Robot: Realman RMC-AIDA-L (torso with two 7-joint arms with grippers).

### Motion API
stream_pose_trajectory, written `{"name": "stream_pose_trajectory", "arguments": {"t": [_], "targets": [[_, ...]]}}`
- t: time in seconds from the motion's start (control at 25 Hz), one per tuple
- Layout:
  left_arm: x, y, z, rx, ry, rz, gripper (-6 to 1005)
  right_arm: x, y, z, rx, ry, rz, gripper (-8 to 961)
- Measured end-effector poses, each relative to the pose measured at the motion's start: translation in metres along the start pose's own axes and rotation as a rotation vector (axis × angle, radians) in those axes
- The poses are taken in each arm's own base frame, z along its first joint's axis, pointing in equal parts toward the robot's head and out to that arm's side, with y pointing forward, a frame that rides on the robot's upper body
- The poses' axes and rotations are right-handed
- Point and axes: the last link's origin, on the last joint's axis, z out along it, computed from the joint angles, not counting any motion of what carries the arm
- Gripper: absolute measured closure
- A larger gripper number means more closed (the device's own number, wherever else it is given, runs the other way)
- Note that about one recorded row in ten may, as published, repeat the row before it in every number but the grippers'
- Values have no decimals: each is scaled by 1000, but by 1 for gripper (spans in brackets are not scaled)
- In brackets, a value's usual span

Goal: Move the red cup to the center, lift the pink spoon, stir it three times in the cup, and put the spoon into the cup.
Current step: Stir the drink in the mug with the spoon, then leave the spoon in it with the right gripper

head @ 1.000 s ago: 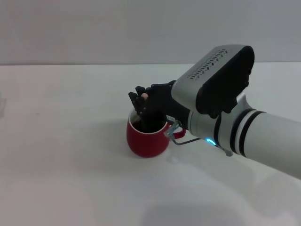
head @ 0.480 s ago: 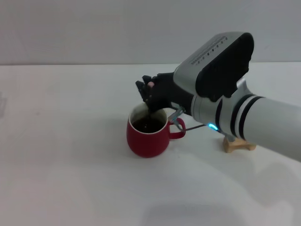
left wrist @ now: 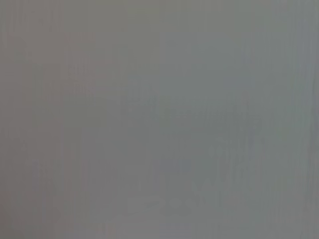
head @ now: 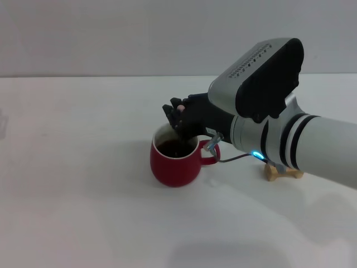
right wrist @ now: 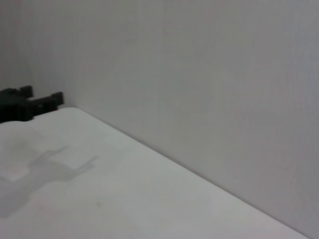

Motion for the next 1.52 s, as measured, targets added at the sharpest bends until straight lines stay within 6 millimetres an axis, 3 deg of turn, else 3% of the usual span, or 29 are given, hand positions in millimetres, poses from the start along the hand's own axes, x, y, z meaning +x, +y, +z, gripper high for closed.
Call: {"name": "stream_pose_trajectory", "arguments": {"t": [0.24, 0.8, 1.24, 1.52], "targets": [[0, -1, -1, 2, 0, 0, 153, -8, 7, -6, -15, -23, -2, 819], [0, -1, -1, 1, 2, 1, 153, -1, -8, 11, 14, 10, 7, 820], [1, -1, -1, 2, 6, 0, 153, -10, 8, 3, -52, 26, 6, 819], [0, 0, -1, 0, 4, 1, 153, -11, 7, 9, -42, -31, 13, 819]]}}
